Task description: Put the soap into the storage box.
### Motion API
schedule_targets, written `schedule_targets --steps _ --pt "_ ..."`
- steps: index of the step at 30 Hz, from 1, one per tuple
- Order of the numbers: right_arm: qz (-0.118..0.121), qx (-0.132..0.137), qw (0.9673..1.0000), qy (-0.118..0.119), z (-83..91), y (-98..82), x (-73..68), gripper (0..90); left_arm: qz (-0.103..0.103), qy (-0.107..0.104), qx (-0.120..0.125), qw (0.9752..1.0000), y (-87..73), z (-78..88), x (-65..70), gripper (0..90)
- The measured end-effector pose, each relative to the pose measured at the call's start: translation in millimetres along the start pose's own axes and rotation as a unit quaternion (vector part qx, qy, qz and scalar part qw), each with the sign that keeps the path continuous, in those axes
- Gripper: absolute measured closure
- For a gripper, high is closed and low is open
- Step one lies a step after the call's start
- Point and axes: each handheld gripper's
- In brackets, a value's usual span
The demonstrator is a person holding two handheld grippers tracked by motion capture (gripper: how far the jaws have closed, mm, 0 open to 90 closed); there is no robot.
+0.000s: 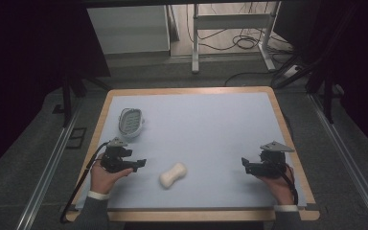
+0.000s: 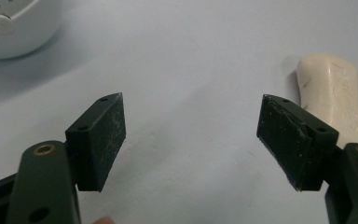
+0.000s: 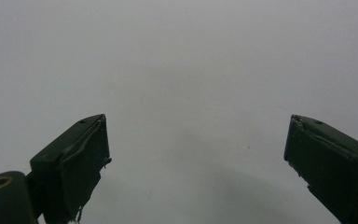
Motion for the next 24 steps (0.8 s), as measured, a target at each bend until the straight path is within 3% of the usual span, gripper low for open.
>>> schedule_targets --steps 7,10,15,24 --pt "-0.004 0.003 1.0 -0.002 3.8 -1.7 4.1 6.4 -0.008 0.004 -0.021 0.9997 2.9 0.6 3.2 24.1" --pt "-0.004 -0.001 1.0 -0.001 3.8 -2.3 5.2 6.5 -0.018 0.021 -0.027 0.9993 7.6 10.3 3.5 24.1" --pt "-0.006 0.001 1.0 -0.005 5.3 -2.8 6.7 6.7 -0.027 0.019 -0.023 0.9992 15.8 26.4 6.5 23.7" --pt "0.0 0.003 0.9999 -0.014 5.5 -2.6 6.0 6.9 -0.041 0.013 -0.042 0.9982 25.2 32.3 13.5 23.1"
Point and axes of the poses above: each handheld gripper's, and its own axes: z roughly backward along the jaws, y roughly out of its top, x roughly to its right, and after that the axes turned 11 degrees about -x, right-handed
